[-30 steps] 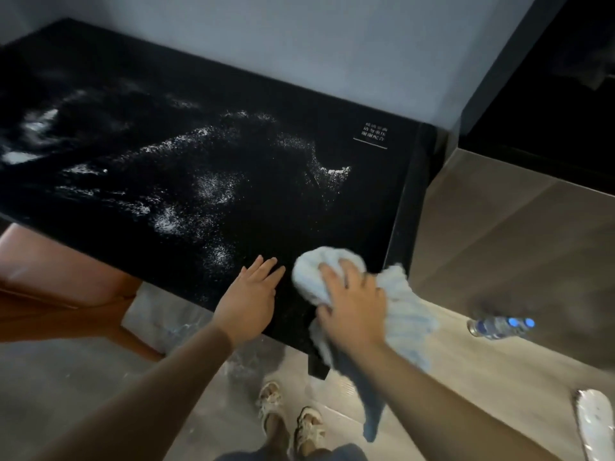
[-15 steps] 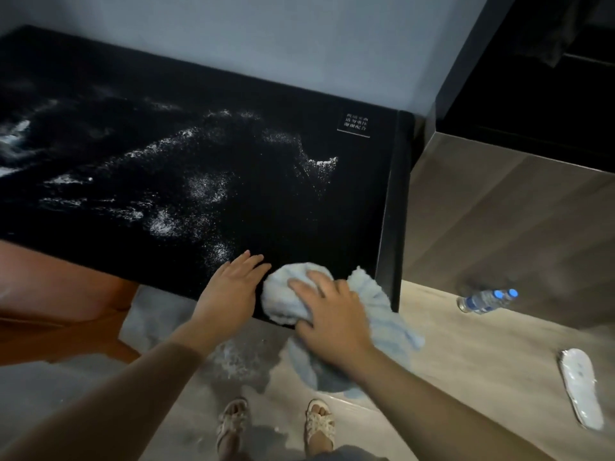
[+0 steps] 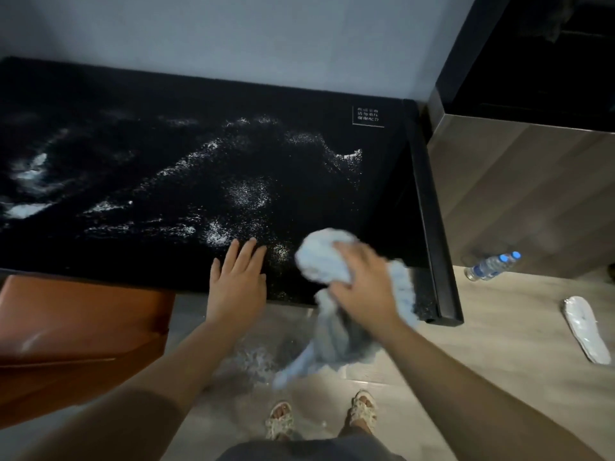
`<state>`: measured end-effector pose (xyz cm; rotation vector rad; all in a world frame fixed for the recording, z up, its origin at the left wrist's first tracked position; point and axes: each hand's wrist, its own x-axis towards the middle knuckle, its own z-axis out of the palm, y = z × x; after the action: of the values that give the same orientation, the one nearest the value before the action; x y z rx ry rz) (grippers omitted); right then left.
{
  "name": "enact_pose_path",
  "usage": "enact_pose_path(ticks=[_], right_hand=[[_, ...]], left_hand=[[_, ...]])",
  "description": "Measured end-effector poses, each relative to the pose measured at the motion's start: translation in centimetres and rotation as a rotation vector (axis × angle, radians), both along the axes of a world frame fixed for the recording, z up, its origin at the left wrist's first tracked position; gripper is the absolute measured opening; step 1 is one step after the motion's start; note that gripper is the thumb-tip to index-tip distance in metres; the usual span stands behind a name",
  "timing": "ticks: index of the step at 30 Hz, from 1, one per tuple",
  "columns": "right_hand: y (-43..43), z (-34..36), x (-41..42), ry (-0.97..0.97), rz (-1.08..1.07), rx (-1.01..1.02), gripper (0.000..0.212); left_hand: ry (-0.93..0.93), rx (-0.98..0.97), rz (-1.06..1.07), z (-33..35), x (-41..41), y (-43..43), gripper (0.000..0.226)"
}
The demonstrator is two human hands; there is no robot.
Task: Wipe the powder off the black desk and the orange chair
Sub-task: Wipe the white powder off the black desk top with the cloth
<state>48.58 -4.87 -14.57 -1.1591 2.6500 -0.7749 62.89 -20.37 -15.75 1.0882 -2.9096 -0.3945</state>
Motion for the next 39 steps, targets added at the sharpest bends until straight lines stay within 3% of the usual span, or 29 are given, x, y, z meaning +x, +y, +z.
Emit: enact_pose_path(ticks=[2, 4, 6, 11, 12, 14, 16, 17, 19, 22, 23, 25, 28, 29, 31, 33, 35, 39], right_hand=[[2.0, 0.3, -2.7, 0.041, -0.324, 0.185, 0.065], [2.7, 0.4, -2.4, 0.081, -0.430, 0.436, 0.068], [1.2, 0.0, 0.7, 0.118, -0.309, 0.470, 0.068], [-2.5, 0.0, 5.5, 0.046, 0.184, 0.204, 0.066], [-2.4, 0.3, 4.6, 0.057, 0.148, 0.148, 0.066], [-1.2, 0.6, 2.1, 0.109, -0.126, 0.141, 0.064], [0.1, 0.5, 1.1, 0.100, -0.370, 0.354, 0.063], [0.2, 0.4, 1.8, 0.104, -0.378, 0.455, 0.065], [-1.0, -0.3, 4.6, 0.133, -0.213, 0.464, 0.068], [-3.1, -0.2, 7.2, 0.076, 0.165, 0.261, 0.066], [-3.5, 0.3, 6.4, 0.088, 0.202, 0.194, 0.065], [-3.2, 0.8, 3.2, 0.224, -0.031, 0.071, 0.061], [-1.2, 1.1, -0.9, 0.038, -0.579, 0.330, 0.068], [-1.3, 0.9, -0.9, -0.010, -0.613, 0.428, 0.071], [-2.9, 0.5, 1.3, 0.042, -0.408, 0.496, 0.075], [-4.3, -0.4, 3.4, 0.096, -0.098, 0.369, 0.074], [-4.1, -0.4, 2.8, 0.109, -0.006, 0.207, 0.070], [-0.8, 0.1, -4.8, 0.078, -0.604, 0.145, 0.068]], left_hand=[[-0.032, 0.009, -0.009, -0.1, 0.6, -0.6, 0.053], [-0.079, 0.080, -0.016, -0.4, 0.8, -0.7, 0.055], [-0.134, 0.148, -0.039, -0.5, 0.8, -0.7, 0.055], [-0.144, 0.269, -0.113, 0.1, 0.9, -2.2, 0.053], [-0.135, 0.309, -0.123, 0.3, 1.1, -2.7, 0.052], [-0.117, 0.348, -0.144, 0.3, 1.7, -3.4, 0.051], [-0.103, 0.340, -0.166, 0.0, 2.1, -3.5, 0.051], [-0.092, 0.333, -0.167, -0.2, 2.2, -3.4, 0.052], [-0.057, 0.335, -0.150, -0.3, 2.1, -3.3, 0.051], [-0.033, 0.350, -0.151, -0.2, 2.2, -3.5, 0.050], [-0.030, 0.359, -0.153, -0.1, 2.2, -3.5, 0.049], [-0.034, 0.358, -0.155, 0.1, 2.2, -3.6, 0.048], [-0.014, 0.294, -0.119, 0.3, 2.1, -3.5, 0.047], [0.003, 0.272, -0.100, 0.4, 1.9, -3.5, 0.047], [0.037, 0.229, -0.086, 0.6, 1.5, -3.5, 0.048], [0.048, 0.181, -0.113, 0.7, 0.8, -3.6, 0.049], [0.038, 0.158, -0.138, 0.7, -0.1, -3.7, 0.050], [0.016, 0.168, -0.179, 1.0, -2.2, -4.3, 0.052]])
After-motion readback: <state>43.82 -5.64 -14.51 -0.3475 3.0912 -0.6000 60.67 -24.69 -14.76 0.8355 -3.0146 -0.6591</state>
